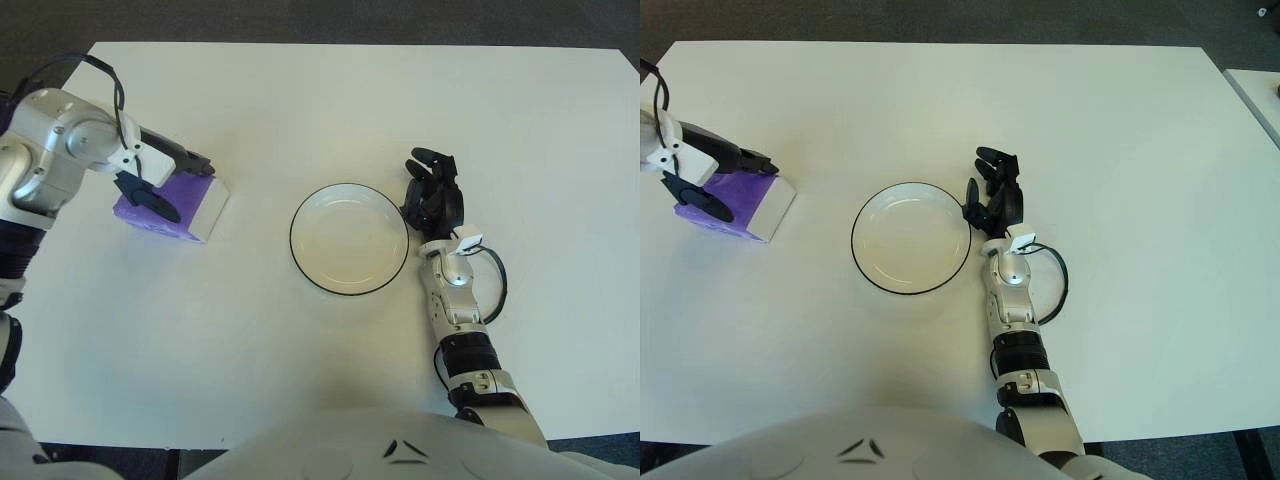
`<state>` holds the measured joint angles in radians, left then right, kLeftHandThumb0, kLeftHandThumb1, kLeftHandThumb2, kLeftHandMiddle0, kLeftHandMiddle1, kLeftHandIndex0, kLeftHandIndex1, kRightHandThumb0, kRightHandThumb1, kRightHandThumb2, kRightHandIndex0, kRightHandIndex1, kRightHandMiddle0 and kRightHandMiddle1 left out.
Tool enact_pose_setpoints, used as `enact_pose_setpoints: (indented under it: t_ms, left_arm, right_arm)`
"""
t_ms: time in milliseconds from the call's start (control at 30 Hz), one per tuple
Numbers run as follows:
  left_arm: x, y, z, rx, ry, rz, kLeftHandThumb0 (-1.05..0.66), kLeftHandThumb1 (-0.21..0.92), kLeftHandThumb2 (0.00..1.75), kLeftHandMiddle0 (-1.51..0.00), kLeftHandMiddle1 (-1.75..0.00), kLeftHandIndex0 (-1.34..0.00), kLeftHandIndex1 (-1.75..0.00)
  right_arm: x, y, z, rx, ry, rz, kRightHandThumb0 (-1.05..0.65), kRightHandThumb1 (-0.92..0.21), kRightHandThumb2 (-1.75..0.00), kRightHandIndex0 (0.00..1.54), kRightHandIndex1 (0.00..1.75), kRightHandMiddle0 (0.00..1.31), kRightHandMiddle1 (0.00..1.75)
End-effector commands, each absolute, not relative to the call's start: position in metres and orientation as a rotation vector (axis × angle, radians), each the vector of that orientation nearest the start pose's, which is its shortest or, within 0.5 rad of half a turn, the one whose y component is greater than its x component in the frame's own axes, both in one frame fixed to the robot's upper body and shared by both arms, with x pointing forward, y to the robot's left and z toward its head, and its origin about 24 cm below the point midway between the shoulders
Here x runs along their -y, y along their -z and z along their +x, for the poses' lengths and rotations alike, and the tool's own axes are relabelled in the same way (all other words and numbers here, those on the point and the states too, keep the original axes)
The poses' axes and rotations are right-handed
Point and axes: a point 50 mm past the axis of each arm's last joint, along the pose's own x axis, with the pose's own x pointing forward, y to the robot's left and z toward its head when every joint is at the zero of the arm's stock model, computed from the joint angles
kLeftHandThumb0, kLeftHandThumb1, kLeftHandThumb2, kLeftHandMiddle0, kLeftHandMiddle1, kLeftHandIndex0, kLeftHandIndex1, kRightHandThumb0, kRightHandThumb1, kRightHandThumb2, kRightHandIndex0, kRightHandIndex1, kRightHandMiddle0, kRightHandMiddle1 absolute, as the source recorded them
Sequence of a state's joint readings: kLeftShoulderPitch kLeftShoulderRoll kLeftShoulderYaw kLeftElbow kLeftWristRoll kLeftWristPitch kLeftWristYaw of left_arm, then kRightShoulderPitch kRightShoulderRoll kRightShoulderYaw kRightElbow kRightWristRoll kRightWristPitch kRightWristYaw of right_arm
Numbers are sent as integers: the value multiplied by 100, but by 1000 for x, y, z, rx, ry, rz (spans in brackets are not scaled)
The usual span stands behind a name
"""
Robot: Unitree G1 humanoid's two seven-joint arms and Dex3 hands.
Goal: Put the tissue paper into the plate.
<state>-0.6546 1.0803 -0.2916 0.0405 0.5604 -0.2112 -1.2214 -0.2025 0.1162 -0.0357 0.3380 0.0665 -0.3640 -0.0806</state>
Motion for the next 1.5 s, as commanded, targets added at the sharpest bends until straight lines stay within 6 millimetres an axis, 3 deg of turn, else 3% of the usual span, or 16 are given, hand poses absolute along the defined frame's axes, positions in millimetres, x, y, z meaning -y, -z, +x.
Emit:
enact_pose_setpoints:
  t_ms: [0, 333, 700, 967, 1067, 1167, 1467]
  left_arm:
    - [-245, -200, 297, -490, 935, 1888, -84, 92, 30, -14, -1, 0, -34]
    - [-246, -194, 297, -460, 908, 1909, -87, 92, 27, -18, -2, 0, -46]
    - [-247, -181, 297, -451, 940, 1949, -88, 92, 30, -20, -3, 0, -46]
    - [-264, -154, 298, -467, 932, 1994, -83, 91, 27, -27, -5, 0, -54]
    - [-278, -125, 300, -501, 893, 2043, -84, 89, 26, -26, -5, 0, -56]
    - [-285, -111, 304, -529, 874, 2088, -87, 88, 25, -23, -3, 0, -53]
    - [-289, -100, 305, -554, 869, 2147, -97, 92, 23, -16, 0, 0, -44]
  right_arm:
    - [127, 8, 261, -76, 123, 206, -46, -73, -86, 26, 84, 1, 123]
    - [130, 6, 260, -71, 131, 202, -46, -72, -87, 27, 85, 3, 123]
    - [132, 4, 260, -65, 140, 208, -45, -71, -88, 26, 84, 4, 124]
    - [133, 3, 259, -64, 141, 215, -43, -69, -91, 28, 85, 7, 124]
    - [134, 2, 259, -65, 146, 212, -43, -69, -91, 28, 84, 8, 123]
    - [135, 2, 259, -67, 151, 212, -43, -69, -91, 28, 84, 8, 123]
    - [138, 1, 257, -71, 155, 208, -43, -68, -91, 29, 83, 9, 122]
